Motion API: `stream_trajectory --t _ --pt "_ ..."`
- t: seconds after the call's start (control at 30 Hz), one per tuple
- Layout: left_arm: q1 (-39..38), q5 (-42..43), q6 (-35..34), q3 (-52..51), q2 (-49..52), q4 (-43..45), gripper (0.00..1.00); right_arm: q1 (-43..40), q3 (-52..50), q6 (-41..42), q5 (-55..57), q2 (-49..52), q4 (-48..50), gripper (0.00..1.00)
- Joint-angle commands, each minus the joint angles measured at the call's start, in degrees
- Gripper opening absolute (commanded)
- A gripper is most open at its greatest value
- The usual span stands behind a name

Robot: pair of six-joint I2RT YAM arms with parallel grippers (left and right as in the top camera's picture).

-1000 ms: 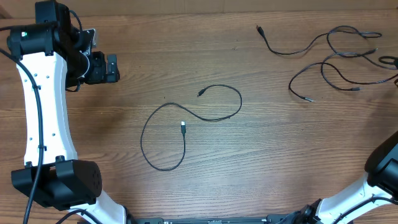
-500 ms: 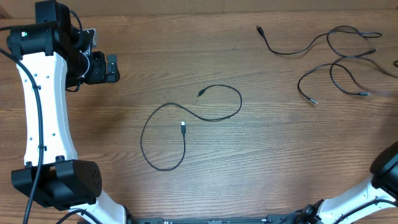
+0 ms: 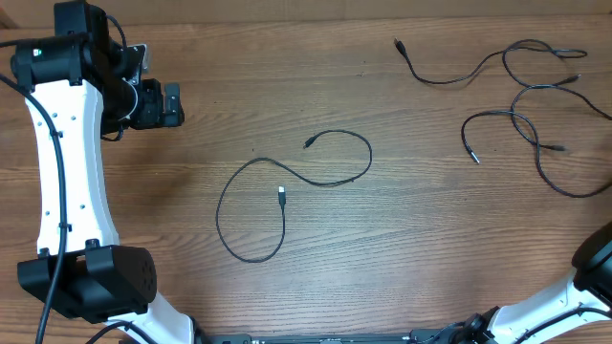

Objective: Untangle cables

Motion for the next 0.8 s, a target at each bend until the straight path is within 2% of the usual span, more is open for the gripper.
stream_trajectory --t 0.0,0.2,0.4,0.53,0.77 --pt "-0.4 0.6 0.9 -0.2 0.2 -0.1 1.0 0.5 0.9 -0.2 -3.3 -1.7 -1.8 1.0" --pt "-0.4 0.6 0.9 -0.2 0.2 -0.1 1.0 0.5 0.7 -1.2 -2.8 -1.8 -9.1 1.0" --pt "-0.4 0.6 0.9 -0.2 0.2 -0.1 0.99 1.6 0.7 -15.7 -8.2 -1.8 -13.9 0.99" --pt "-0.4 0.6 0.9 -0.2 0.2 -0.1 1.0 1.7 0.6 -22.4 -7.4 -1.8 -19.6 0.92" --pt "-0.4 0.6 0.9 -0.2 0.2 -0.1 0.99 1.3 0.5 -24.3 -3.1 -2.0 -26.7 0.77"
